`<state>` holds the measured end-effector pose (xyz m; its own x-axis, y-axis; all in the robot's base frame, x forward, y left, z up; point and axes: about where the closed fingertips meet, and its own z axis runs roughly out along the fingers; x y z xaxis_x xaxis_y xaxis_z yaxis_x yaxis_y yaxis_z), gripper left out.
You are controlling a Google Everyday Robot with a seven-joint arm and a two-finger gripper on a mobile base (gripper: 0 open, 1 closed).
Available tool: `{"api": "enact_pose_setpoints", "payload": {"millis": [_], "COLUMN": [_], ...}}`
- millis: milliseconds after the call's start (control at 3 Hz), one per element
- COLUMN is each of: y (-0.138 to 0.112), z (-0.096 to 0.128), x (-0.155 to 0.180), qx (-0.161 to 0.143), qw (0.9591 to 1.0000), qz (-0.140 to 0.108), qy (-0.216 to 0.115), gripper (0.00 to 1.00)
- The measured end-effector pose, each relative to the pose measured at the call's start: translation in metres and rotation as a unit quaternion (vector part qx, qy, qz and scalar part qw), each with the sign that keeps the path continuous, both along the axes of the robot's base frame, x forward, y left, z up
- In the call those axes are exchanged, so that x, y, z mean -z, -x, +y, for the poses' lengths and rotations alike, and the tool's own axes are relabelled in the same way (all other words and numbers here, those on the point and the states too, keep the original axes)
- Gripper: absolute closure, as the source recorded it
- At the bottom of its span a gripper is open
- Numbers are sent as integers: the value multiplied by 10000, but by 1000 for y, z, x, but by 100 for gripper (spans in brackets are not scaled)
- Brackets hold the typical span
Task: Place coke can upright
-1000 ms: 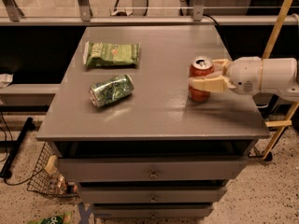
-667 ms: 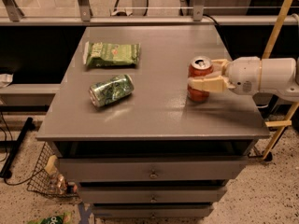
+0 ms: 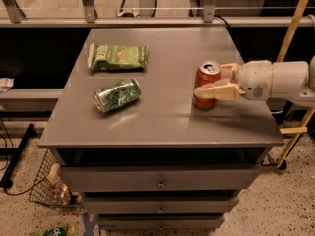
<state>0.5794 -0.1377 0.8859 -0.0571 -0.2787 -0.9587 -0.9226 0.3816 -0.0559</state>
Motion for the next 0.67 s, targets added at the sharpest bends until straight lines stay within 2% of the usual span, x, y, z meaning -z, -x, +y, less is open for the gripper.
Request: {"api": "enact_pose_setpoints", "payload": {"millis": [333, 667], "y": [5, 22], "z": [-1, -17], "x": [-9, -32], "qx": [-100, 88], "qw": [9999, 9988], "qz": [-34, -199], "qy": [87, 440], "gripper": [0, 0]}}
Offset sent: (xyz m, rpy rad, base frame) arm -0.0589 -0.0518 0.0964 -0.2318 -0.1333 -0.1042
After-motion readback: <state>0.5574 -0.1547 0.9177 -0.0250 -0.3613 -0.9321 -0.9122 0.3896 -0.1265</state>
